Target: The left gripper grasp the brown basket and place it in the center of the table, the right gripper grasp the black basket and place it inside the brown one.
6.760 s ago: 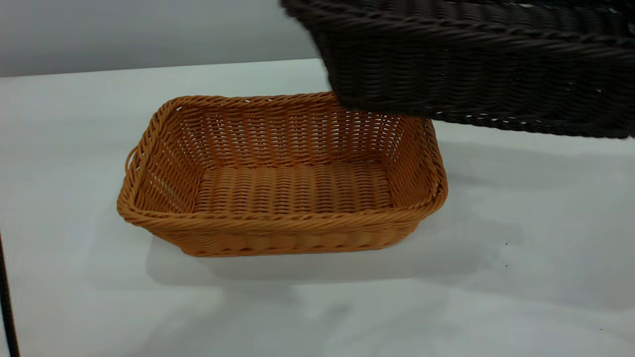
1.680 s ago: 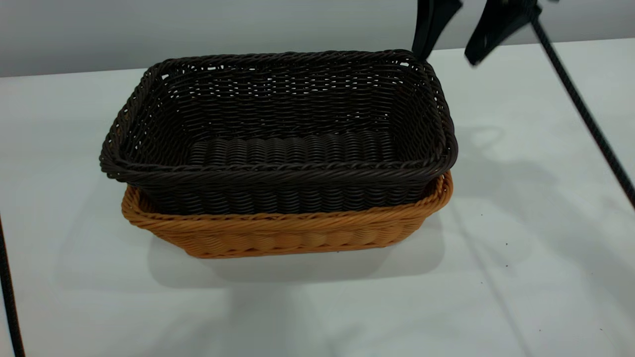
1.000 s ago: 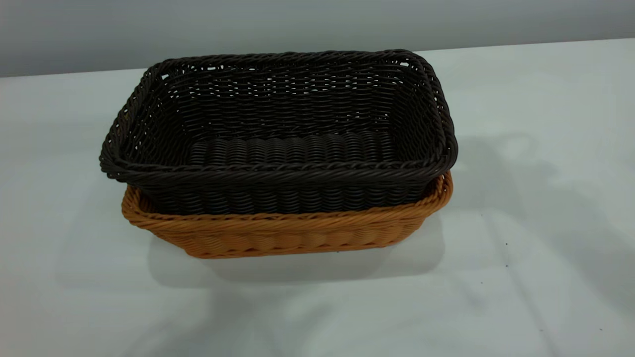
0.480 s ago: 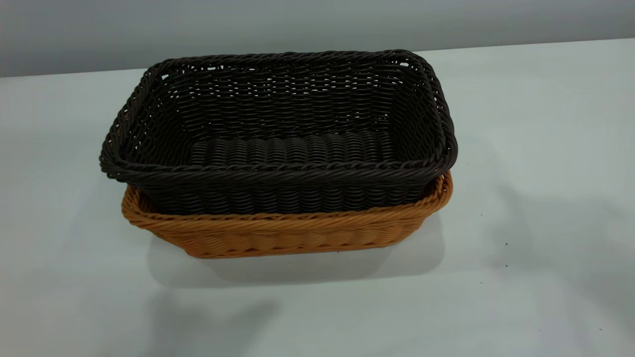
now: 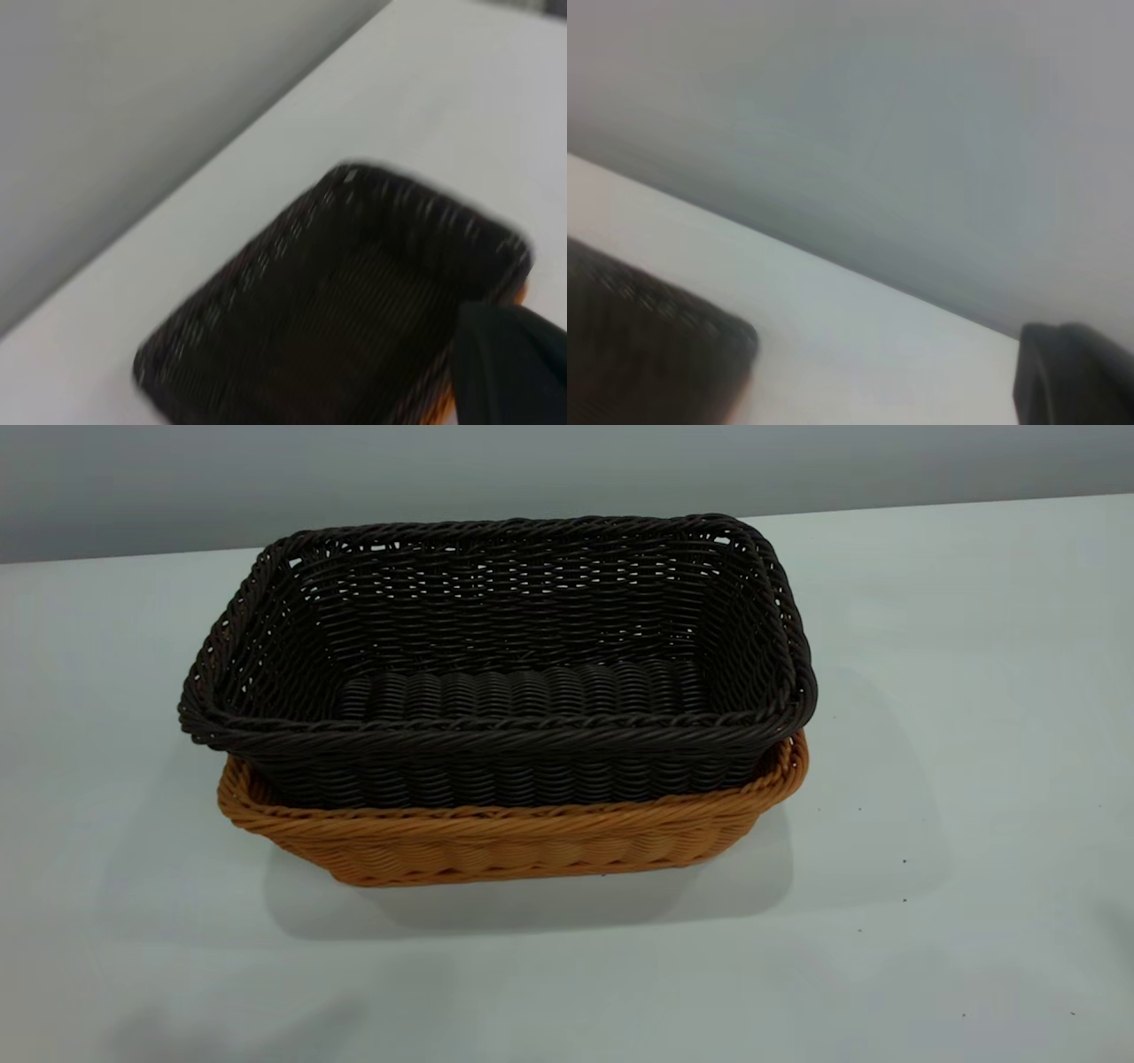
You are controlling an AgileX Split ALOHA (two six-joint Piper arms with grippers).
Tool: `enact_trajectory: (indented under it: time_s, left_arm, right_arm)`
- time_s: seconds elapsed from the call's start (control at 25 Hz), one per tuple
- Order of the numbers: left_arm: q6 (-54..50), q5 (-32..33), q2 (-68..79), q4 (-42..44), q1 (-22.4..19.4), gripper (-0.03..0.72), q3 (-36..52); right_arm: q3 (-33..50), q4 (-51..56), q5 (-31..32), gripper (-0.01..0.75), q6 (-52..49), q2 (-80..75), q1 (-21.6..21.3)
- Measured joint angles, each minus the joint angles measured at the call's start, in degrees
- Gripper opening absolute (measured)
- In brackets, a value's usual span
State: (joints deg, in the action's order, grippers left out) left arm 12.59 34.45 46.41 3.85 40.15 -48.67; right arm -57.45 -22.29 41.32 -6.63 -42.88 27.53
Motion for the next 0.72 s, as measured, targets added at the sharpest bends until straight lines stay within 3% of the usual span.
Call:
enact_trajectory:
  time_s: [0.2, 0.44, 0.56, 0.72]
  left_arm:
    - [-5.53, 3.52, -3.45, 3.07, 0.0, -0.001, 4.59]
    - [-5.42, 6.2, -7.17, 3.07, 0.0, -0.001, 7.67]
    - [-5.4, 8.28, -8.46, 2.87, 0.0, -0.001, 8.37]
    - [-5.36, 12.31, -9.35, 2.55, 0.0, -0.001, 8.47]
  right_arm:
    - [9.29, 2.56, 2.08, 0.003, 8.11, 9.91, 0.0]
    - [15.79, 20.56, 9.37, 0.003, 23.18, 18.82, 0.0]
    - [18.58, 31.4, 12.45, 0.003, 26.02, 22.2, 0.0]
    - [23.74, 38.23, 13.49, 0.003, 23.59, 26.79, -0.05]
